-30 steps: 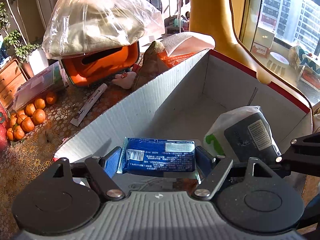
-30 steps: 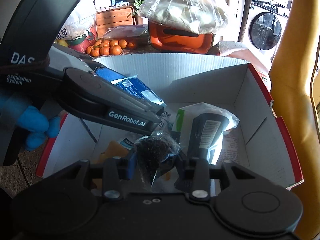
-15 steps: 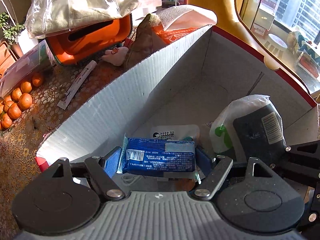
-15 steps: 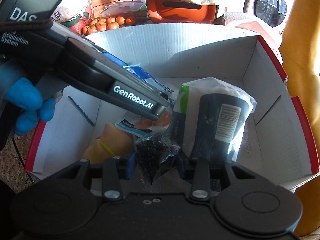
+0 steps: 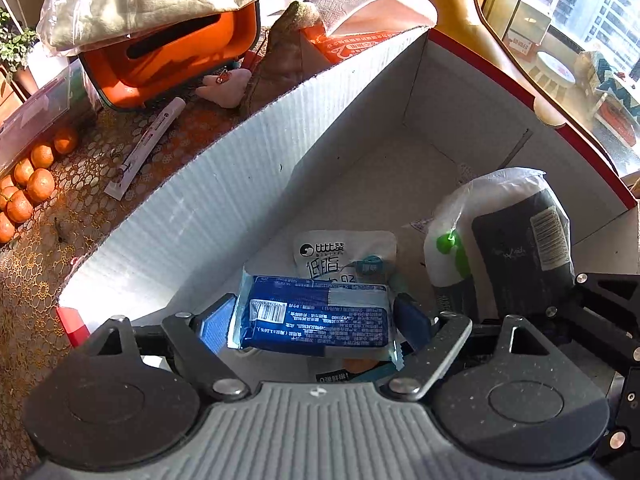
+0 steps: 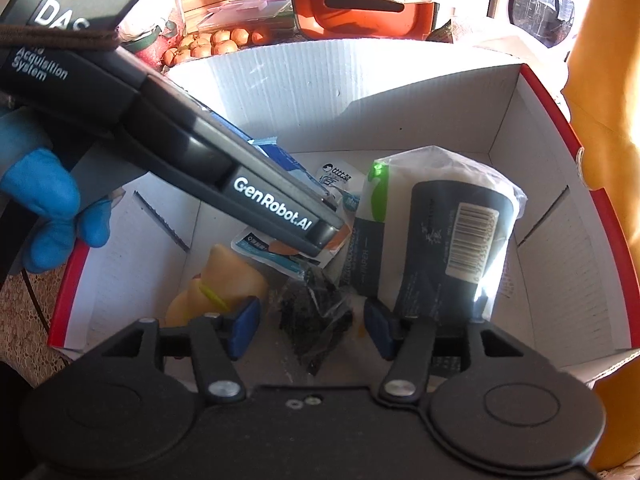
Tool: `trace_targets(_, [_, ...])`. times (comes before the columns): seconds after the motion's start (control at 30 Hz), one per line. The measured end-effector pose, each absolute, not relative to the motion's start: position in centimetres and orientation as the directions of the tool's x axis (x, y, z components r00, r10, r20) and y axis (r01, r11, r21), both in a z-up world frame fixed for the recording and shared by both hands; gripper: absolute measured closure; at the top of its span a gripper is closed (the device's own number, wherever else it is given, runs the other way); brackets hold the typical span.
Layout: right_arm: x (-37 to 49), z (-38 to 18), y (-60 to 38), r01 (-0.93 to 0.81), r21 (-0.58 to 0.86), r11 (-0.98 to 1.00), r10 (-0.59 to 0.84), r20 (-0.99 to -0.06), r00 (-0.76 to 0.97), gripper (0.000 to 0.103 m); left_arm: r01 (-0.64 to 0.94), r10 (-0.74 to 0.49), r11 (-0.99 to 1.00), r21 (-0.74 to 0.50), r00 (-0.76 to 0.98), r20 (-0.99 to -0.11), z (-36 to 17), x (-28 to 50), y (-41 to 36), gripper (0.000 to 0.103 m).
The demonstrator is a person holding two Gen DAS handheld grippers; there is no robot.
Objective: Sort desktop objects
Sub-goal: 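Lower the blue bar with the left gripper while the right gripper lowers the pouch into the box, then open both grippers to drop the blue bar and black pouch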
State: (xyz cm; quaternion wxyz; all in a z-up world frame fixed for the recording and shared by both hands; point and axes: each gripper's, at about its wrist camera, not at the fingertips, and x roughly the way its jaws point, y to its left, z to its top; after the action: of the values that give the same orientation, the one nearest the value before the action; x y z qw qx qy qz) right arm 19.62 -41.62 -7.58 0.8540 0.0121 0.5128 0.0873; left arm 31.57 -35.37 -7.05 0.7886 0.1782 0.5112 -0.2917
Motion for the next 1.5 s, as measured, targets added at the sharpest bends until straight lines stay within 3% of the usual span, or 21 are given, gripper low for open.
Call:
trace_targets(0.67, [16.9,-5.6,-40.6,-0.129,0.099,0.987,0.152,-0.844,0.514,0.036,0.617,-0.348,0.784,-0.073,0.339,-0.874,-4.2,30.0,-34.0,0.015])
trace_targets(1.5, [13.5,2.2,-40.6,-0.129,0.068,0.989,0.135,-0.768,0.626,0.028,0.603,-0.393,0.798,-0.026,0.487,-0.780,2.5,23.2,-29.5,0.014])
